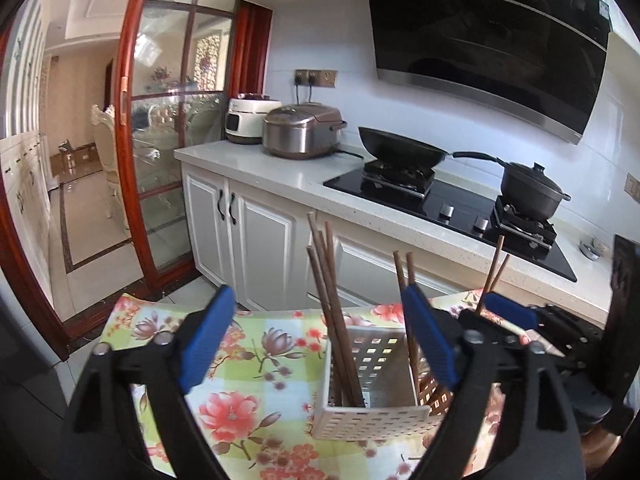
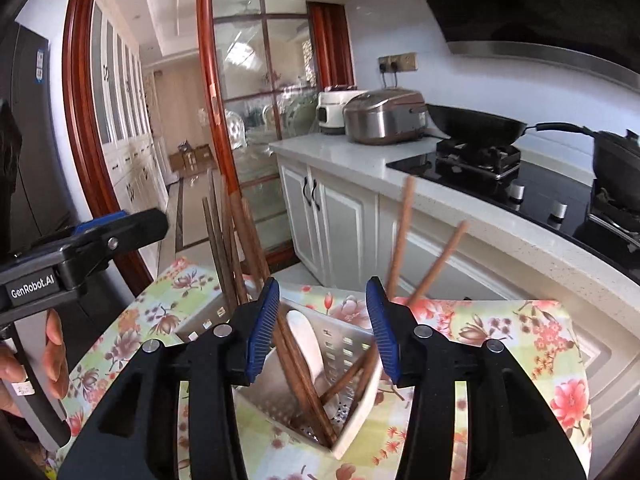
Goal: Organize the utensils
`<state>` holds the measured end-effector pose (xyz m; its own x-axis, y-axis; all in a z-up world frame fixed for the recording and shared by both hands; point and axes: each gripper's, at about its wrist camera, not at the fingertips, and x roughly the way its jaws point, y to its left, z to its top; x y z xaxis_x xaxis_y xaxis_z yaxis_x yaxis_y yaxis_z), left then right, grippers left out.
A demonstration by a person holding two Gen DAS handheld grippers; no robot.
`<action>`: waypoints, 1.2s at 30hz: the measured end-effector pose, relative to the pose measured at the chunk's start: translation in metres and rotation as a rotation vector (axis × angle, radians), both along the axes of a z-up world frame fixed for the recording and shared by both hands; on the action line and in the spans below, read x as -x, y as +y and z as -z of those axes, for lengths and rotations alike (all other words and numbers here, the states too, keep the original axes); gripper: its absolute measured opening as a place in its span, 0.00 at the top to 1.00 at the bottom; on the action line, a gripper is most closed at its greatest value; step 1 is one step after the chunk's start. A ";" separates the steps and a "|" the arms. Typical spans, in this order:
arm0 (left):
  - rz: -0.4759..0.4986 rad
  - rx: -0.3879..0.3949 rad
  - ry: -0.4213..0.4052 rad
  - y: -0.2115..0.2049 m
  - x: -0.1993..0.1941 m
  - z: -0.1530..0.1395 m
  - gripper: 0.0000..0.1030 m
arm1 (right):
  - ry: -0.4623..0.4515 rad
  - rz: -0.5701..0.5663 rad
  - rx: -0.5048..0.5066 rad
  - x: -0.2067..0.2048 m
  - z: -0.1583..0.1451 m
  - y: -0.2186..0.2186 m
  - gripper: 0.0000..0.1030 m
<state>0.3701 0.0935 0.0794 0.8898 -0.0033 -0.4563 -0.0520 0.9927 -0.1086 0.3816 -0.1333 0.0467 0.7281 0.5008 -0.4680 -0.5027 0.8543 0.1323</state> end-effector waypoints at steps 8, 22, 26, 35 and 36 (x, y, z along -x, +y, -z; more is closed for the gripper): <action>-0.046 -0.060 -0.039 -0.007 0.031 -0.012 0.05 | -0.044 0.049 -0.024 0.023 -0.022 -0.026 0.45; -0.111 -0.142 -0.109 -0.017 0.111 -0.001 0.05 | -0.150 0.098 -0.047 0.103 -0.024 -0.052 0.18; -0.086 -0.124 -0.106 -0.017 0.127 0.013 0.05 | -0.134 0.114 -0.078 0.118 -0.012 -0.061 0.18; -0.024 -0.067 -0.105 -0.023 0.155 0.037 0.05 | -0.111 0.156 -0.046 0.140 0.013 -0.061 0.18; -0.021 -0.074 -0.102 -0.026 0.157 0.039 0.05 | -0.109 0.160 -0.035 0.141 0.016 -0.059 0.18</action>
